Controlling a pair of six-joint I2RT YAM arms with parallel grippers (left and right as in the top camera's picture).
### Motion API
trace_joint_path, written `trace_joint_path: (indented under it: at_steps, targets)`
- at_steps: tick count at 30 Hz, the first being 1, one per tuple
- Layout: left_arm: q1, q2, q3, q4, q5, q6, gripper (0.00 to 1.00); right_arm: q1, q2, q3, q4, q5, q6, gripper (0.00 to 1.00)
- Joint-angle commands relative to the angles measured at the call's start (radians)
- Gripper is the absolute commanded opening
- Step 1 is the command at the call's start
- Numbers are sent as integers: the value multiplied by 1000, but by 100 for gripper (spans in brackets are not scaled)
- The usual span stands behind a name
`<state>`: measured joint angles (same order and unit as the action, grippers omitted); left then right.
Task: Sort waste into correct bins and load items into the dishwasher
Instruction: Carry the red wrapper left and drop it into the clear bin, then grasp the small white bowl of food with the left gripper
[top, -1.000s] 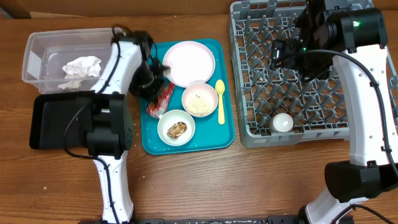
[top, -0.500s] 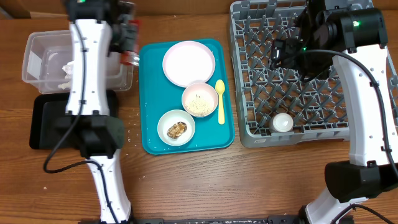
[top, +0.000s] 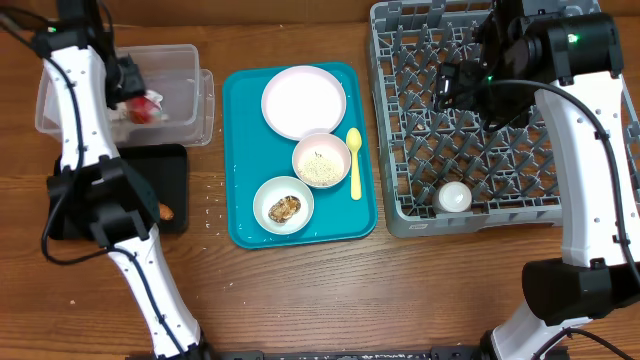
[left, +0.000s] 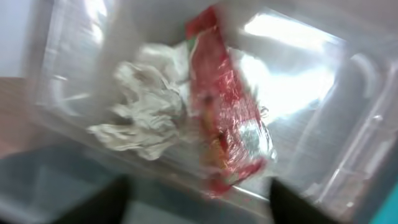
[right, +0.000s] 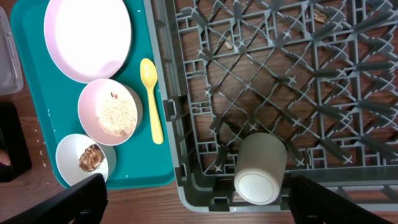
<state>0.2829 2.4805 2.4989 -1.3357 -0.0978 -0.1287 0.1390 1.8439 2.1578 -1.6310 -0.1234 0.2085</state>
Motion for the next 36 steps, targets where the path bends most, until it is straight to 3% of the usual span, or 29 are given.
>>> trace_joint_path:
  at_steps: [1,4,11,14,18,24,28,31,36]
  targets:
    - [-8,-11,25,14,21,6,100,5,-3,13,5,-2,1,95]
    - [-9,-23,105,-16,44,24,100,5,-3,13,5,-2,1,95]
    - [-58,-153,326,-269,345,100,100,5,-3,13,10,-2,1,95]
    - [-109,-214,350,-354,351,126,100,5,-3,13,16,-2,1,95]
    - [-217,-313,305,-354,394,150,100,5,-3,13,6,-2,0,95]
    - [-435,-479,68,-354,223,79,100,5,-3,13,-39,-2,0,95]
    - [-561,-551,-169,-354,221,-1,97,5,-3,13,-24,-2,0,95]
    - [-655,-559,-319,-344,204,-49,93,5,-3,13,-17,-2,0,95]
    - [-824,-558,-600,-222,20,-198,93,5,-3,13,-17,-2,0,96]
